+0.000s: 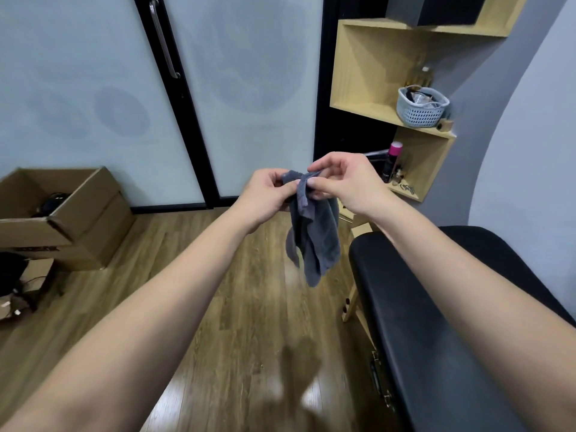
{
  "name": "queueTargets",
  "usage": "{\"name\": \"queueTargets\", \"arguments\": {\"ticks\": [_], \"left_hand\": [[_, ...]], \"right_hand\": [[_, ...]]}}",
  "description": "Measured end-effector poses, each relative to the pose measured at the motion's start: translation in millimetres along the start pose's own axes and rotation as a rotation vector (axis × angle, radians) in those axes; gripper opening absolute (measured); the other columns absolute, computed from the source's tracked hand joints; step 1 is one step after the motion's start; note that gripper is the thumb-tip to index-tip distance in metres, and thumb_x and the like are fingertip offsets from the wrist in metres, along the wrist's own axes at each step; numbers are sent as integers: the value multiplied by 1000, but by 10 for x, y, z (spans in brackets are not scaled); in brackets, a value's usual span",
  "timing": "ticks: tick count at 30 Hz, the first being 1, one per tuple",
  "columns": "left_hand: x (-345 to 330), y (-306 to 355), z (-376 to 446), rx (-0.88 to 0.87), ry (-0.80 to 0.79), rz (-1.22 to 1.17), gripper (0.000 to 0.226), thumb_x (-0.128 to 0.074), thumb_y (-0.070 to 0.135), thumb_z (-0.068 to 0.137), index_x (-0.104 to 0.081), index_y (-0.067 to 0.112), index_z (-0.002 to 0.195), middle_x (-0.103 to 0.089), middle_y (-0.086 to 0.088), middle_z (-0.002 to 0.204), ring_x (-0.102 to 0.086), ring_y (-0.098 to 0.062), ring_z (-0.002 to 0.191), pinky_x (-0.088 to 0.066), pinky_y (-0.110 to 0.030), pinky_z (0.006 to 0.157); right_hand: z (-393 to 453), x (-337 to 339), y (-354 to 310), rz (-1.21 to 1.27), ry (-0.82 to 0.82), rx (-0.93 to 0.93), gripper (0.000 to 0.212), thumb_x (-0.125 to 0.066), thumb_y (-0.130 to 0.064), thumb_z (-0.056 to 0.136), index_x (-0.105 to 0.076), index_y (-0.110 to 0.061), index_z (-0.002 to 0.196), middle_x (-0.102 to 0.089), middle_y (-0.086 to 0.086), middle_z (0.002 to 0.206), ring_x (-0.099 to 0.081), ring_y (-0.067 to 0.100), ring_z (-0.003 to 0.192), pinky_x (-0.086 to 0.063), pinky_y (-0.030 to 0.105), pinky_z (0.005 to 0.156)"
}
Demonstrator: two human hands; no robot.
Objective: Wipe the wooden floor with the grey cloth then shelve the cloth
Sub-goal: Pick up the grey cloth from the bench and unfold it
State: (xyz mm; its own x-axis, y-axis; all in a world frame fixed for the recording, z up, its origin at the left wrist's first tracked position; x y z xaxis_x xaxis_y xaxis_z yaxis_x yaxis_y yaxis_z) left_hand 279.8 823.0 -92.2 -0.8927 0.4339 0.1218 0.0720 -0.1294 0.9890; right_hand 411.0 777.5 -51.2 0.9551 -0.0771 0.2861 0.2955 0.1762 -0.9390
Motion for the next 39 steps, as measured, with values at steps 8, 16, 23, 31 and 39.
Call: {"name": "queueTargets", "arguments": {"ticks": [8,16,23,31,39], "left_hand": [[-110,25,-28,37,-49,-26,17,-53,11,103,-70,7,102,-71,-2,83,-67,-8,70,-55,-22,61],[-242,13,-134,125,-163,-148,16,-48,13,105,-63,9,100,-67,-3,85,-64,-9,71,-53,-26,62],[-117,122,-172,127,-154,71,19,-50,12,101,-69,11,102,-68,4,80,-61,-6,70,-51,-21,53],[-199,161,-252,59,-239,103,25,-60,29,100,-67,8,112,-69,-4,102,-67,-14,94,-59,-35,79],[-102,419,-130,-47,-144,180,20,-47,12,106,-62,-1,111,-63,-8,92,-60,-14,82,-54,-27,72]], "right_hand": [[-144,-38,-212,-624,-3,360,22,-72,-27,93,-64,-7,95,-53,12,89,-45,14,81,-36,25,70],[-233,-143,-281,-529,23,428,14,-49,-6,102,-61,2,106,-65,6,95,-57,15,88,-39,23,77],[-175,-110,-232,-650,44,335,15,-52,-37,98,-53,-22,94,-54,-9,57,-48,8,56,-37,36,56],[-113,-3,-233,-566,82,307,26,-65,-34,94,-55,-16,77,-45,-2,53,-39,14,53,-36,36,56],[-74,44,5,-278,-140,113,50,-70,-33,94,-48,-2,61,-34,4,60,-29,12,57,-22,28,52]]}}
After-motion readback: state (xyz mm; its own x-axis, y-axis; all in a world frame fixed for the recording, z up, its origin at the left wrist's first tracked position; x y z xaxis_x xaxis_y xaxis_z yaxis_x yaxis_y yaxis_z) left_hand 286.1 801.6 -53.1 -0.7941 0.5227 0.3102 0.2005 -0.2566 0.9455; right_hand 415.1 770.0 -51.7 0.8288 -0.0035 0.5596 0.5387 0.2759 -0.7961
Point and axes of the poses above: each hand's wrist, its own z-axis towards the middle knuckle, its own x-axis out of the back of the hand, y = z × x, the point moved 10 cm from there along z, towards the middle knuckle
